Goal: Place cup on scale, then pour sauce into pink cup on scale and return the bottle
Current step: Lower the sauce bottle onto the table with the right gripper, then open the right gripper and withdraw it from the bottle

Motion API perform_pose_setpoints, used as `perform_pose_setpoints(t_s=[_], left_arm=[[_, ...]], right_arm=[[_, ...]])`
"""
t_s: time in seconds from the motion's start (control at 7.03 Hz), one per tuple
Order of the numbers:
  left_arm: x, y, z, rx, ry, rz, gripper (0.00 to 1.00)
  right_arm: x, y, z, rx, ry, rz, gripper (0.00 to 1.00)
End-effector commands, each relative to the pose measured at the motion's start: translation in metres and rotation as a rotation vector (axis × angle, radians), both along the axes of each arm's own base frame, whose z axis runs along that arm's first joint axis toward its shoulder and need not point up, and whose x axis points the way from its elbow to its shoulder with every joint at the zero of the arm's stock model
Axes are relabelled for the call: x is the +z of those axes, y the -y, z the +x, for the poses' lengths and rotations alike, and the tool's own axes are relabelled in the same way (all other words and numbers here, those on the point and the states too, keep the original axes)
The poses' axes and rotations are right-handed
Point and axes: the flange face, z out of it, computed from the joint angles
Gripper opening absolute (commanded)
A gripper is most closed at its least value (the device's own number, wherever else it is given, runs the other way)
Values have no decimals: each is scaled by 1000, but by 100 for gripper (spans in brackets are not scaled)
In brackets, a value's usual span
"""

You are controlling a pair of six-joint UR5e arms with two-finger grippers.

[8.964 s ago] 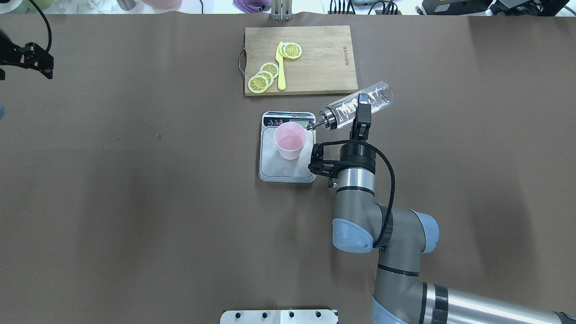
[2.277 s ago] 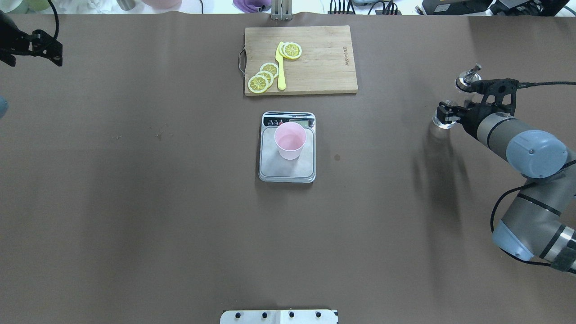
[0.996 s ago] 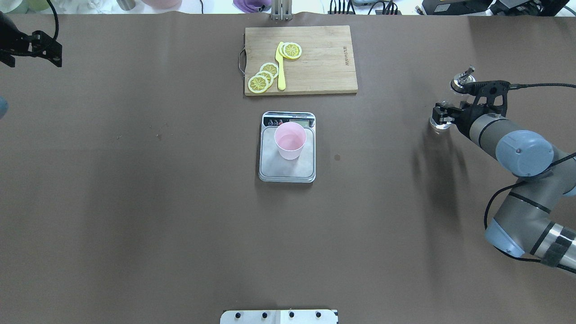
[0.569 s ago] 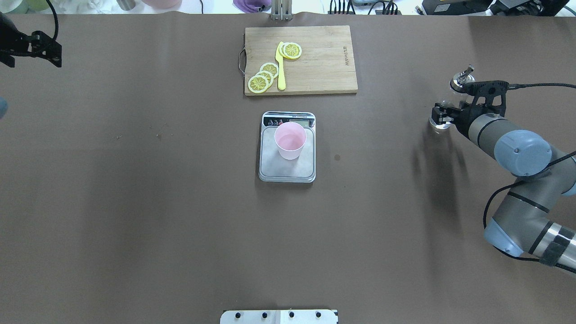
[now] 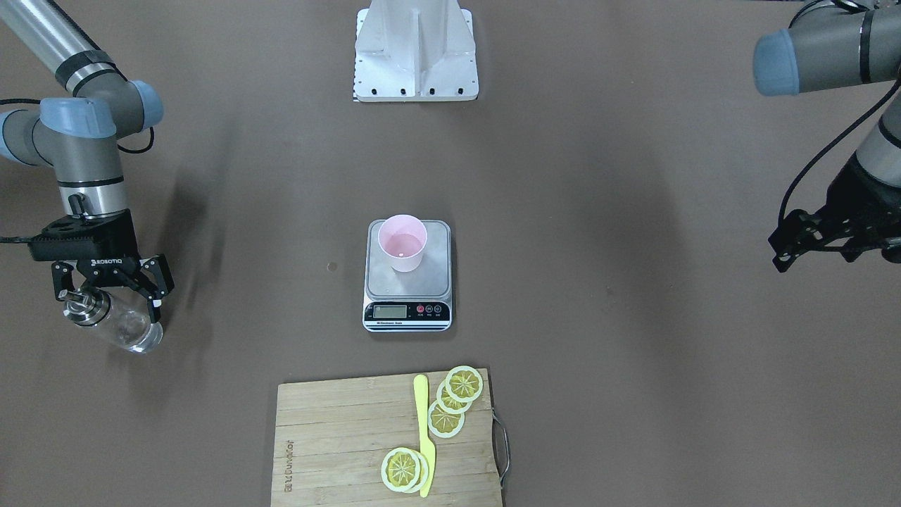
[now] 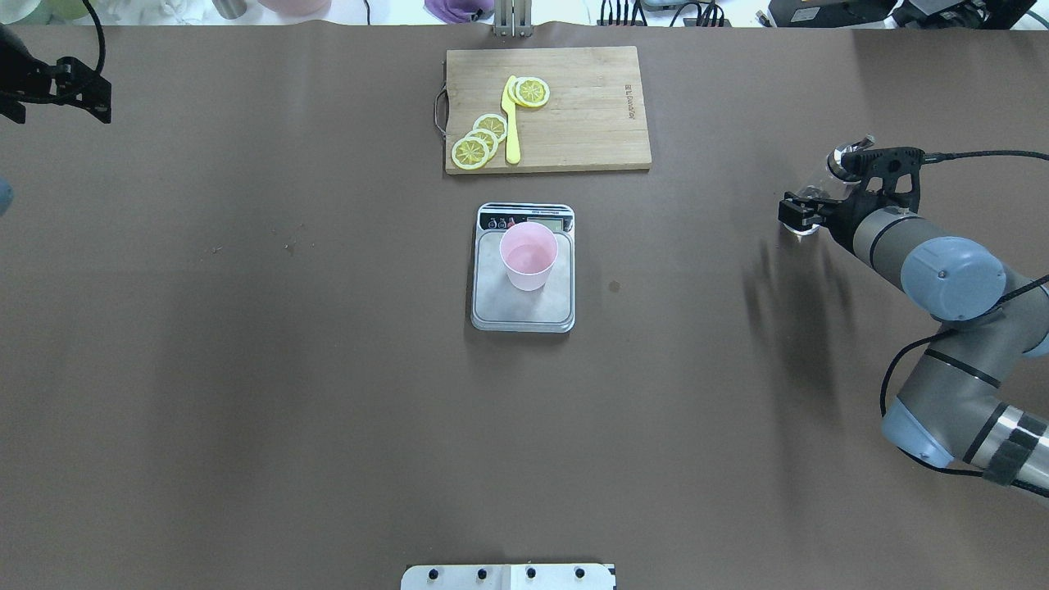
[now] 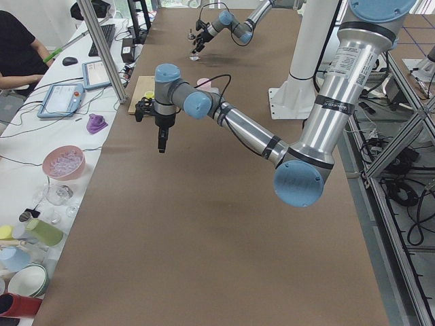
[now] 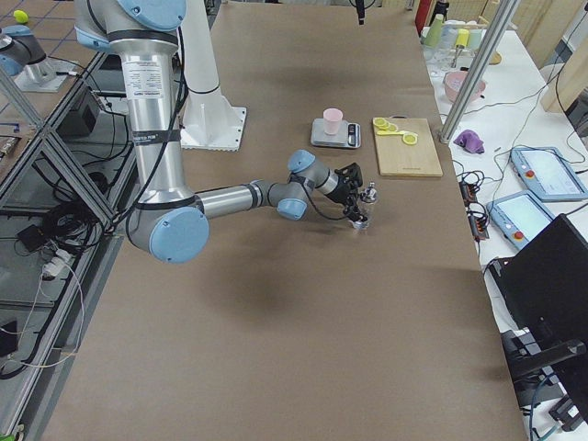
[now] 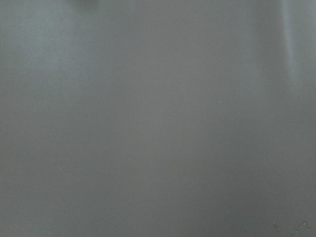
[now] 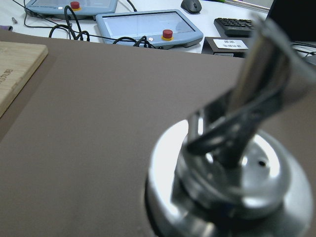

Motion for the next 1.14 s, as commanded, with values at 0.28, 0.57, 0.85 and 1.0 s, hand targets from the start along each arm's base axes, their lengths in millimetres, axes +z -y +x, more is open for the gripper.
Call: perform_pose_setpoints(t_s=[0.28,0.57,0.85,1.0], left_arm=[[2,-1,0,0,1,-3,99],[1,-1,-1,0,0,0,99],[1,-2,-1,0,1,-1,99],[3,-1,0,0,2,-4,99]], right_arm=[[8,-16,20,2,-6,-7,100],[1,-46,42,-5,12,-5,100],[-10,-78,66,-44,34,-7,100],[-38,-105,88,-122,90,-23,100]])
